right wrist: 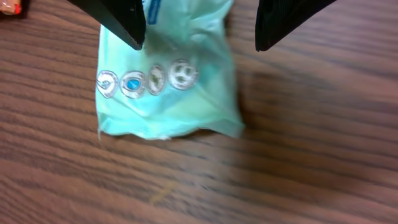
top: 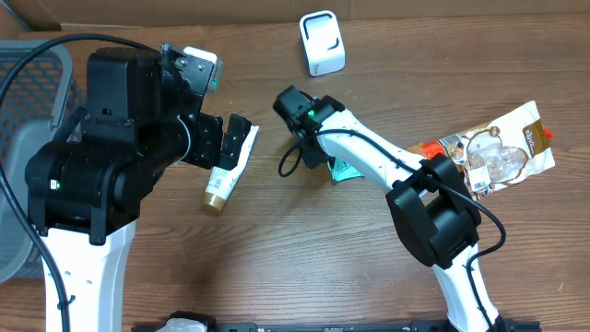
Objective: Scan the item barcode
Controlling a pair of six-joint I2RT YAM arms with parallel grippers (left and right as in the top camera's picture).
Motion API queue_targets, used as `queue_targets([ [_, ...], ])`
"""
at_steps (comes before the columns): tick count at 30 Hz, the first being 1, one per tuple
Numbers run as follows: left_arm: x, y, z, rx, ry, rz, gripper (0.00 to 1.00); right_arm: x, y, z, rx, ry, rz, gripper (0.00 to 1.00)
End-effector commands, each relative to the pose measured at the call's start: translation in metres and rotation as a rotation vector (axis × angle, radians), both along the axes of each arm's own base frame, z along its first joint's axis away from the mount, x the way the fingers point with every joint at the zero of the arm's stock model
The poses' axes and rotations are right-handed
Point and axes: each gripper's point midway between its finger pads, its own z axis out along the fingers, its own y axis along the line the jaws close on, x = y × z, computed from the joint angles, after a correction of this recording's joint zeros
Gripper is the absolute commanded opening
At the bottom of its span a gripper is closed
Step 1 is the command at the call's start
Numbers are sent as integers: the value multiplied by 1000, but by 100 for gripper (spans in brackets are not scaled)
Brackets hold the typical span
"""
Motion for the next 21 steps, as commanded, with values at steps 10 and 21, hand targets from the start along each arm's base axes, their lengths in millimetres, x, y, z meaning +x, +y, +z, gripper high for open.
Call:
queue_targets([
  [10, 2, 1, -2, -3, 8, 15, 100, -24, -28, -43, -95, 50, -3, 50],
  [21, 2, 1, -2, -3, 8, 15, 100, -42, -33, -56, -85, 119, -16, 9],
])
